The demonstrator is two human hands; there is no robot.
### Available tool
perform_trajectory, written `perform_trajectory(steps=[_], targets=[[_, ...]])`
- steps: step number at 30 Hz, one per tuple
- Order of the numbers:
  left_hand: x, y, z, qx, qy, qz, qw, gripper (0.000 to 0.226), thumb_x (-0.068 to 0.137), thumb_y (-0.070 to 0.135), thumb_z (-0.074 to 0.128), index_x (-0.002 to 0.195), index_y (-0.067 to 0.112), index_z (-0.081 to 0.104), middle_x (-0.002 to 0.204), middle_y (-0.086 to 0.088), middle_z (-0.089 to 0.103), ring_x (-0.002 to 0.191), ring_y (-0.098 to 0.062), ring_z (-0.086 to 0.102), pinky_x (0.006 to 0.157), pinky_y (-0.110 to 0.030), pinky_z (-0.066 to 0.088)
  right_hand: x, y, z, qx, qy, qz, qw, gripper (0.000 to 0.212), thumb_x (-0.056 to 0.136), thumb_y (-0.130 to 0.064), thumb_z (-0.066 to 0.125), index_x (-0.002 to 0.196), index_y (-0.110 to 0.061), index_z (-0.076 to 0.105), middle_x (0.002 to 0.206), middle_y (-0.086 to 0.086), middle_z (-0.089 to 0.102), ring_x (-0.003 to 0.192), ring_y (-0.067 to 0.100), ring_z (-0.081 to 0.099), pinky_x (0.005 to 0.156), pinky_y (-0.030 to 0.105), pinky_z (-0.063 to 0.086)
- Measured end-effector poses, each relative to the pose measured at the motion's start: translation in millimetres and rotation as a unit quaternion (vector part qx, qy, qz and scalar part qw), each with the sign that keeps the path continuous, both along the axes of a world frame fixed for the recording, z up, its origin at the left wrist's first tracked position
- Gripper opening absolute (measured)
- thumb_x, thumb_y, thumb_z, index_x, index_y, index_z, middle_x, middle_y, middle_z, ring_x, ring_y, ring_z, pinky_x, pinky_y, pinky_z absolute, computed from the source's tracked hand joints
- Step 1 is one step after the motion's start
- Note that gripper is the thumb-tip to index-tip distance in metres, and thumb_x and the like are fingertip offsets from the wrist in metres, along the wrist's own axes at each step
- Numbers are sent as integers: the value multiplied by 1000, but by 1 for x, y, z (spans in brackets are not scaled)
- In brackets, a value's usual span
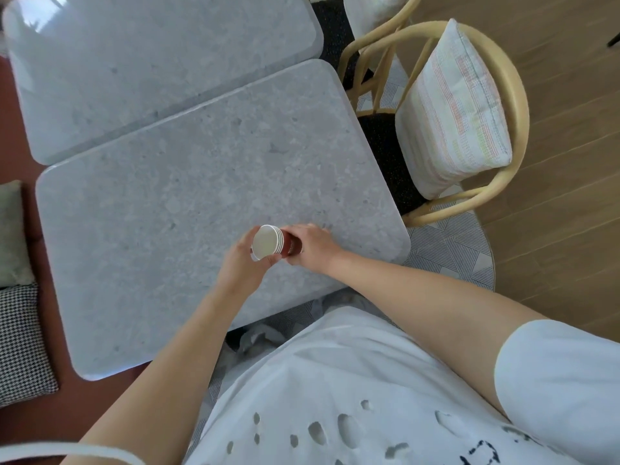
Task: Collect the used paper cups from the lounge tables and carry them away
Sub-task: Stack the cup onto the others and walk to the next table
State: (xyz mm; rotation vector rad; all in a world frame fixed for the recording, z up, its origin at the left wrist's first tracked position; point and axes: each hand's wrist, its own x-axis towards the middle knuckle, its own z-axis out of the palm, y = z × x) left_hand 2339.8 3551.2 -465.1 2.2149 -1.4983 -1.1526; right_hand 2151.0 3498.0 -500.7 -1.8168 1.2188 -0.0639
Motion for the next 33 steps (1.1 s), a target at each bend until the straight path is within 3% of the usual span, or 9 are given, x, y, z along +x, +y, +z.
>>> perform_trajectory(steps=[3, 11, 20, 24, 27, 33], targets=[[6, 5, 0, 14, 4, 9, 1000, 70, 89, 30, 86, 150, 29, 53, 122, 14, 57, 109, -15, 57, 87, -33, 43, 1, 0, 1, 4, 4, 18, 1000, 66, 85, -24, 81, 146, -25, 57, 138, -1, 66, 129, 28, 56, 111, 50, 43], [30, 38, 16, 6, 4, 75, 997, 75, 88, 33, 86, 154, 34, 49, 126, 12, 58, 114, -10, 54, 91, -33, 45, 28, 17, 11, -4, -49, 24, 999, 60, 80, -18, 86, 137, -23, 67, 124, 0, 74, 117, 25, 64, 104, 48, 49], [66, 125, 65, -67, -58, 169, 982, 77, 88, 39, 85, 155, 31, 48, 139, 0, 65, 121, -19, 60, 93, -33, 42, 91, 47, 58, -50, -106, 143, 983, 59, 77, -16, 86, 133, -22, 70, 118, -3, 76, 112, 19, 68, 100, 47, 53], [61, 189, 90, -95, -53, 227, 968, 79, 89, 39, 84, 157, 31, 46, 141, 1, 62, 115, -12, 56, 95, -34, 43, 107, 86, 84, -77, -101, 219, 967, 60, 79, -18, 87, 137, -19, 67, 124, 3, 74, 118, 24, 65, 105, 50, 50], [54, 243, 115, -120, -64, 274, 952, 79, 88, 39, 85, 157, 30, 48, 135, 3, 65, 103, -9, 63, 91, -32, 46, 119, 122, 112, -91, -105, 274, 952, 62, 80, -25, 88, 138, -22, 67, 127, 2, 74, 119, 24, 64, 106, 48, 50], [58, 357, 180, -183, -127, 366, 903, 77, 83, 40, 89, 151, 25, 56, 134, 5, 70, 122, -16, 65, 103, -33, 49, 170, 210, 176, -152, -168, 382, 896, 63, 76, -24, 92, 134, -18, 69, 126, 4, 75, 113, 26, 68, 98, 35, 53]])
